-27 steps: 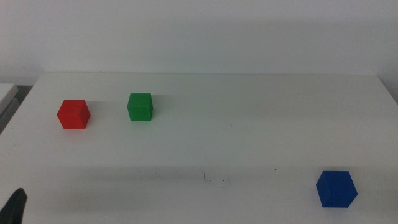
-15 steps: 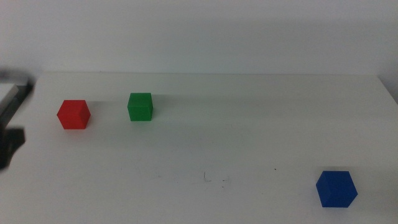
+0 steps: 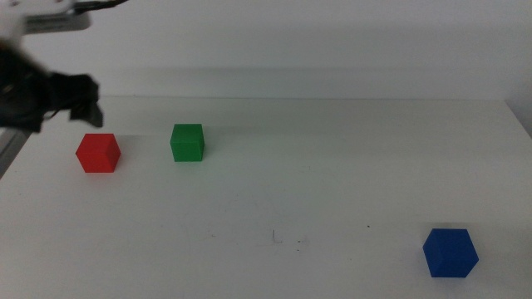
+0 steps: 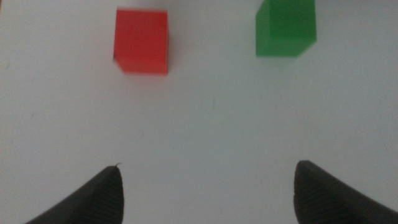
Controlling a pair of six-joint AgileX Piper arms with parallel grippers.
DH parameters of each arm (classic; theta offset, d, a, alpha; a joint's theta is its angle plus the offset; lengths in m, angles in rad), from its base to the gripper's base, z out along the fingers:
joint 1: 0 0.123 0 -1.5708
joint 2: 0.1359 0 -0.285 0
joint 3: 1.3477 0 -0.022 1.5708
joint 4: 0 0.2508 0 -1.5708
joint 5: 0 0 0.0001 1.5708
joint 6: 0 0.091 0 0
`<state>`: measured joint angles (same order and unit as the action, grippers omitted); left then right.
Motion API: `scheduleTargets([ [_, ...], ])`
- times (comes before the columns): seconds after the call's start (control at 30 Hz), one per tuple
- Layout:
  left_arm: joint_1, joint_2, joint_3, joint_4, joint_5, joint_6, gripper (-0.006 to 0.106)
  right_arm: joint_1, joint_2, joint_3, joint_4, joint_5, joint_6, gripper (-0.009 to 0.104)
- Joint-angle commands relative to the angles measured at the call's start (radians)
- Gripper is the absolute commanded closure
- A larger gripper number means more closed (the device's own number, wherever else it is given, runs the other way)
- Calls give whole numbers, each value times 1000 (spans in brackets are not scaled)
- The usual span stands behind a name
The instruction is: Stack red cubes first, then green, then blue cubes in a specific spot.
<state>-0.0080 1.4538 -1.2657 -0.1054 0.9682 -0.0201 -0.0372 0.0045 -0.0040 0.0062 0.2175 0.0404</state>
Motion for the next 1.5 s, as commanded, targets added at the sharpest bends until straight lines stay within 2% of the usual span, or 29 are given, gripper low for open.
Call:
scheduleTargets([
  [0.0,-1,109,-98,-5,30,20,7,4,-4,4,-6,-11,-13,11],
  [0.2,11,354,-305,90,84,38,7,4,-4,4,-6,-11,-13,11],
  [0.43,90,527,-443,18,103,147,7,4,-4,4,-6,-11,-13,11],
  [0.97,101,776,-512,8,-30,200,9,4,-4,4,-6,-11,-13,11],
  [1.03,102,783,-513,1,-44,204,16,4,-4,4,-6,-11,-13,11],
  [1.1,103,783,-513,-6,-48,207,29,4,-4,4,-6,-11,-13,11],
  [1.23,108,764,-513,-43,-4,204,68,4,-4,4,-6,-11,-13,11],
  [1.33,87,685,-475,-64,48,206,84,4,-4,4,-6,-11,-13,11],
  [1.43,1,516,-323,-48,-12,80,95,4,-4,4,-6,-11,-13,11],
  [1.47,-98,391,-191,-10,-73,-101,98,4,-4,4,-6,-11,-13,11],
])
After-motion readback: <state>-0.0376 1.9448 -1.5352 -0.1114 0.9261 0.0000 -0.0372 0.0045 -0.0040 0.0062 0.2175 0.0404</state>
